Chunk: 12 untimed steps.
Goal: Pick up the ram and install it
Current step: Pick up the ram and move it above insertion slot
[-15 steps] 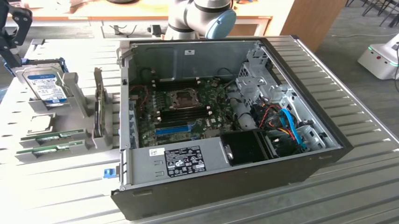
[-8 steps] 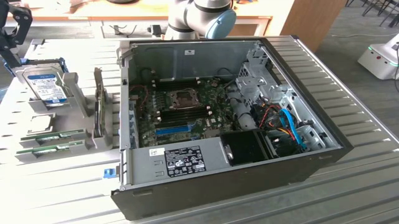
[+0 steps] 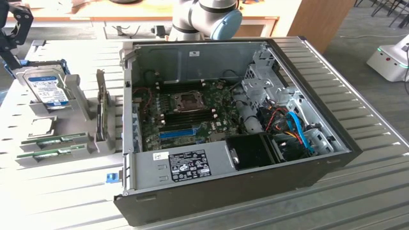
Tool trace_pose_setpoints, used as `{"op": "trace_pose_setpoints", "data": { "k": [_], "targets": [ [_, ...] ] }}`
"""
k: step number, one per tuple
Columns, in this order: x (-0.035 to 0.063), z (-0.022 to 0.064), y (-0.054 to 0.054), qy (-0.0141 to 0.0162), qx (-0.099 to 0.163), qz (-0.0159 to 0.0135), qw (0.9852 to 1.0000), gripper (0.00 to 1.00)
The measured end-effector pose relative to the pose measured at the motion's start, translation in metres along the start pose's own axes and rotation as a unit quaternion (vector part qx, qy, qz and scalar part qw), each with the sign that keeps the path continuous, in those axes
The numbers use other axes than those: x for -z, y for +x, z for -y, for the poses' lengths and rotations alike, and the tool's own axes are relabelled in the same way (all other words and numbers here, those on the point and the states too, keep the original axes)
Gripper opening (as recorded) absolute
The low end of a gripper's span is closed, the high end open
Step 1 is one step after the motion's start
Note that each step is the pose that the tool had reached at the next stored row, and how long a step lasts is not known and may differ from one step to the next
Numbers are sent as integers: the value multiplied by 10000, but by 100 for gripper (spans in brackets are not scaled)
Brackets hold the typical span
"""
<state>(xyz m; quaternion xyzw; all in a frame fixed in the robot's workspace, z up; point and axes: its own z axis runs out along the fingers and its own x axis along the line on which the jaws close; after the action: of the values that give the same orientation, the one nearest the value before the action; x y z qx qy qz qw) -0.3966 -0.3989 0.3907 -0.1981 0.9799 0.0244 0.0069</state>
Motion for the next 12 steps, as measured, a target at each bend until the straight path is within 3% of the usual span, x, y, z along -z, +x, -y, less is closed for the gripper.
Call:
{"op": "trace_pose_setpoints", "data": {
  "k": [6,12],
  "targets": [
    [0,0,0,-9,368,-16,9993,11],
    [0,0,0,-17,741,-33,9972,11]
  ]
}}
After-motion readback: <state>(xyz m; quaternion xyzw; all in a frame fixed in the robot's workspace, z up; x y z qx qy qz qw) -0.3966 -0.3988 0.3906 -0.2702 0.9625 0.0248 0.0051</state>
